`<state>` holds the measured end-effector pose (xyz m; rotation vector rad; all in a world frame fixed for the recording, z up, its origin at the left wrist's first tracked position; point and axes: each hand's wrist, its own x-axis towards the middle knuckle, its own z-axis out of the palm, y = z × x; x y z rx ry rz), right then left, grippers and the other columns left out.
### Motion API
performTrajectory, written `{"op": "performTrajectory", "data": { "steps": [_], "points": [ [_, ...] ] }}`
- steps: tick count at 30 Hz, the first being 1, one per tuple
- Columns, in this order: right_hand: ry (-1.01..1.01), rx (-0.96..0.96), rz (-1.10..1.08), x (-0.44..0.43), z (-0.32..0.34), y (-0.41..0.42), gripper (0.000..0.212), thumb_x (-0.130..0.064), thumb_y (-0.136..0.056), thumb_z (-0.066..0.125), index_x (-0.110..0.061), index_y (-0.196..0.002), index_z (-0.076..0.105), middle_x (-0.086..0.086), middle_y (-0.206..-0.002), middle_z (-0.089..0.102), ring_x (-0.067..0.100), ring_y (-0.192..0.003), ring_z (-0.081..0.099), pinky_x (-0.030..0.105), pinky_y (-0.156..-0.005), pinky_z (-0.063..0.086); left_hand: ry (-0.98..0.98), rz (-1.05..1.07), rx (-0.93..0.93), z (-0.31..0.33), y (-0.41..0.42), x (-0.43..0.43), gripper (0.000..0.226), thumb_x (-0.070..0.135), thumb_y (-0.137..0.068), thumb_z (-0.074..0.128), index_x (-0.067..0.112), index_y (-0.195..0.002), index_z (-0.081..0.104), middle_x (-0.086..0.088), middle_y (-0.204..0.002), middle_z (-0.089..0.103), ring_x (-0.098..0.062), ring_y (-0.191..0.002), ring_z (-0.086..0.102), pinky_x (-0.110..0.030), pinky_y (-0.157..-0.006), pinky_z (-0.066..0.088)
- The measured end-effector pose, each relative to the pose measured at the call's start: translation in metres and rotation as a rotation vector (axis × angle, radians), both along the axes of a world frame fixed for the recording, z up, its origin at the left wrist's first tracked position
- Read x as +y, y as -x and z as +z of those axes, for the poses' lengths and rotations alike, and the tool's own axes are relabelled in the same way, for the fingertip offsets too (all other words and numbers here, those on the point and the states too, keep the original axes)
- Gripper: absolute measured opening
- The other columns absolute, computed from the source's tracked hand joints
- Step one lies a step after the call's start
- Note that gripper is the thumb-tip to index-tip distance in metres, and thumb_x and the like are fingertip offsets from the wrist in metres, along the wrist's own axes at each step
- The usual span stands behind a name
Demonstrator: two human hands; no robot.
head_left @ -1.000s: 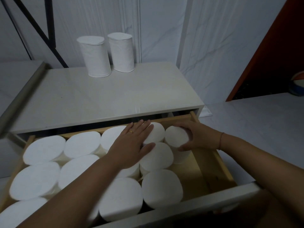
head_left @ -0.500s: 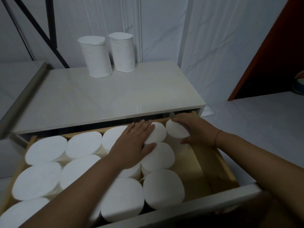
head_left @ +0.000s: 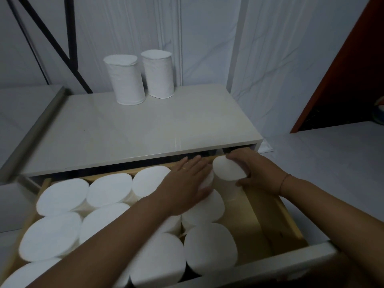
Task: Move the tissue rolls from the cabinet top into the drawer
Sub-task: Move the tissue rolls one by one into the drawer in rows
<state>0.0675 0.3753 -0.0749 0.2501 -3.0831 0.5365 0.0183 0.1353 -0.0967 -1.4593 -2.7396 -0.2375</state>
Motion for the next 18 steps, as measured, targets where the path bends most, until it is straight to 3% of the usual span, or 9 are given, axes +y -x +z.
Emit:
{"op": "performTrajectory", "data": {
  "steps": [5, 10, 18],
  "points": [
    [-0.019, 0.014, 0.040, -0.006, 0.006, 0.000, 0.076, -0.032, -0.070, 0.080, -0.022, -0.135, 0.041, -0.001, -0.136, 0.044, 0.013, -0.122, 0.040, 0.023, -0.100, 0.036, -0.006, -0.020, -0.018, -0.004, -0.002, 0.017, 0.062, 0.050, -0.097, 0.028, 0.021, -0.149, 0.012, 0.001, -0.159, 0.009, -0.013, -0.146, -0.001, -0.031, -0.116, -0.008],
    [0.341, 0.082, 0.054, -0.017, 0.025, 0.012, 0.060, -0.028, -0.075, 0.076, -0.019, -0.128, 0.049, -0.002, -0.125, 0.051, 0.011, -0.115, 0.050, 0.026, -0.100, 0.045, -0.057, -0.009, -0.027, -0.013, -0.005, 0.014, 0.062, 0.053, -0.096, 0.021, 0.024, -0.150, 0.011, 0.002, -0.159, 0.012, -0.011, -0.145, 0.000, -0.029, -0.114, -0.010],
    [0.672, 0.178, -0.131, -0.059, 0.040, 0.094, 0.046, -0.025, -0.083, 0.068, -0.015, -0.126, 0.053, -0.003, -0.123, 0.054, 0.006, -0.109, 0.051, 0.002, -0.083, 0.040, -0.074, 0.009, -0.065, -0.011, -0.006, 0.013, 0.063, 0.054, -0.095, 0.020, 0.025, -0.150, 0.008, 0.003, -0.159, 0.006, -0.008, -0.144, -0.006, -0.029, -0.112, -0.015]
  ]
}}
